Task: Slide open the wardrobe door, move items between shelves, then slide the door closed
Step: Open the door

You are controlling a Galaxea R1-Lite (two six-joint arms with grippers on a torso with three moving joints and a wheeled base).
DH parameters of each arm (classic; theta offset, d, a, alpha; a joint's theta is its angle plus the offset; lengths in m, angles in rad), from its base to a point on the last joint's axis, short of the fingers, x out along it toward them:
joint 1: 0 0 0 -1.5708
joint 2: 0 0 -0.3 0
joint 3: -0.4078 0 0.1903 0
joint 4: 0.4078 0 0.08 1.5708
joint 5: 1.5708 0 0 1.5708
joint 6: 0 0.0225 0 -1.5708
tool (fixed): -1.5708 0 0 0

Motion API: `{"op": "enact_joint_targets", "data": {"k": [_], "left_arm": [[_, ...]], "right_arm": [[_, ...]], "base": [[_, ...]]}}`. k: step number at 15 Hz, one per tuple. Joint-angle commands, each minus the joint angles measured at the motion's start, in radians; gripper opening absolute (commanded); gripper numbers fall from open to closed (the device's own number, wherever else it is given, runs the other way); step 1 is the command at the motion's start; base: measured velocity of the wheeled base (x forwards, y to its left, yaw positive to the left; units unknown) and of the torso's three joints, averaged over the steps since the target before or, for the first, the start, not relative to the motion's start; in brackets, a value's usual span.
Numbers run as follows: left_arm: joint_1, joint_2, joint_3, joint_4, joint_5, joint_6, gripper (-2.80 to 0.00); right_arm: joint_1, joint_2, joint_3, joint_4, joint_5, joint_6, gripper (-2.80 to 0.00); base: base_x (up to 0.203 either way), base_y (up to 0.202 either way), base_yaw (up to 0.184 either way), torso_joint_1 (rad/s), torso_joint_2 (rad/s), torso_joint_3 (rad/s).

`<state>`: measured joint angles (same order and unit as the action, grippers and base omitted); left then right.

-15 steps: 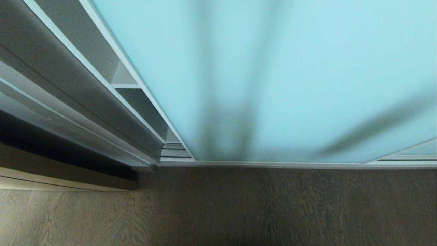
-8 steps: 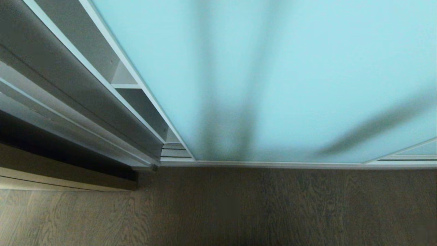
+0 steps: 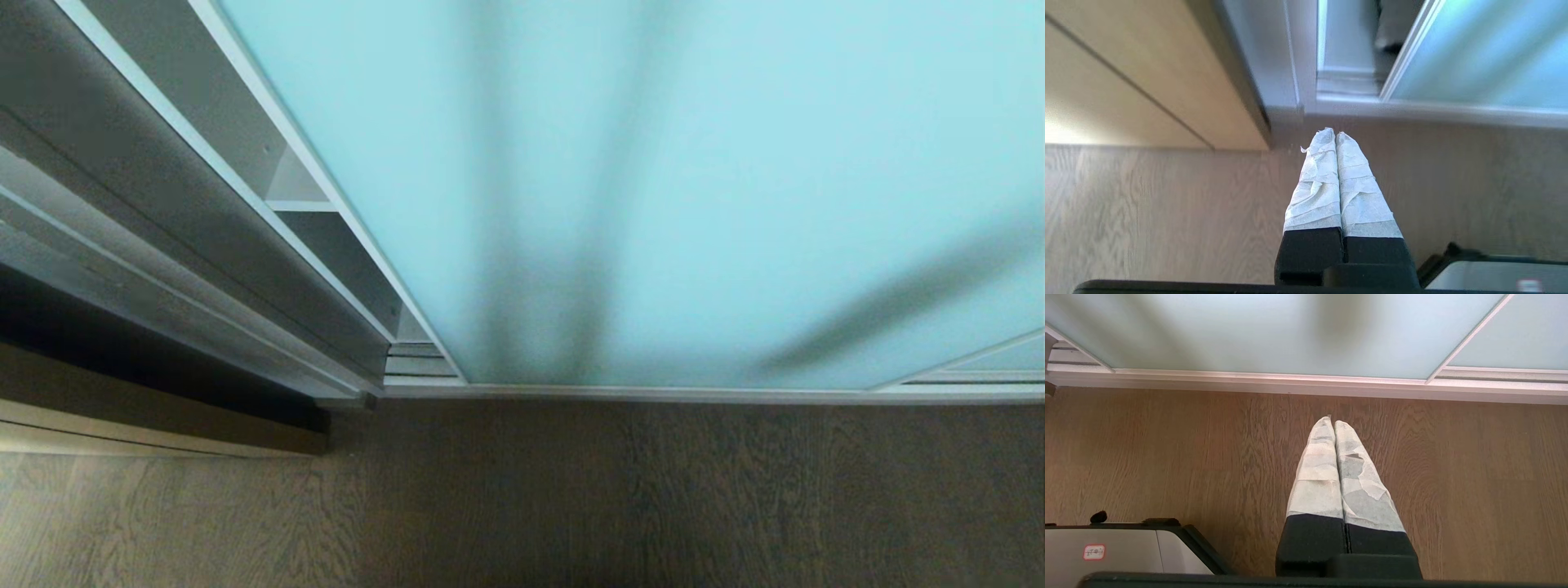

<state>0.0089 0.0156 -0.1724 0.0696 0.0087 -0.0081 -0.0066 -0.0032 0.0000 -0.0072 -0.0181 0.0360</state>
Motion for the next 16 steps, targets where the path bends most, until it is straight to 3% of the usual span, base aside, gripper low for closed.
{"op": "enact_joint_targets", "data": {"k": [1,5,8,11,16], "left_arm": [[0.000,0.079,-0.206,0.080,0.000,-0.012,-2.80],[-0.001,0.382,-0.529,0.159,-0.028,-0.086,-2.80],[-0.001,0.578,-0.743,0.174,-0.137,-0.112,-2.80],[-0.001,0.733,-0.879,0.176,-0.232,-0.119,-2.80],[-0.003,0.930,-1.042,0.163,-0.256,-0.113,-2.80]], "right_arm": [[-0.001,0.003,0.002,0.000,0.000,-0.001,-2.80],[-0.001,0.003,0.002,0.000,0.000,0.000,-2.80],[-0.001,0.003,0.002,0.000,0.000,-0.001,-2.80],[-0.001,0.003,0.002,0.000,0.000,0.000,-2.80],[-0.001,0.003,0.002,0.000,0.000,-0.001,-2.80]], "base": [[0.000,0.000,0.000,0.000,0.00,0.000],[0.000,0.000,0.000,0.000,0.00,0.000],[0.000,0.000,0.000,0.000,0.00,0.000],[0.000,0.000,0.000,0.000,0.00,0.000],[0.000,0.000,0.000,0.000,0.00,0.000]]}}
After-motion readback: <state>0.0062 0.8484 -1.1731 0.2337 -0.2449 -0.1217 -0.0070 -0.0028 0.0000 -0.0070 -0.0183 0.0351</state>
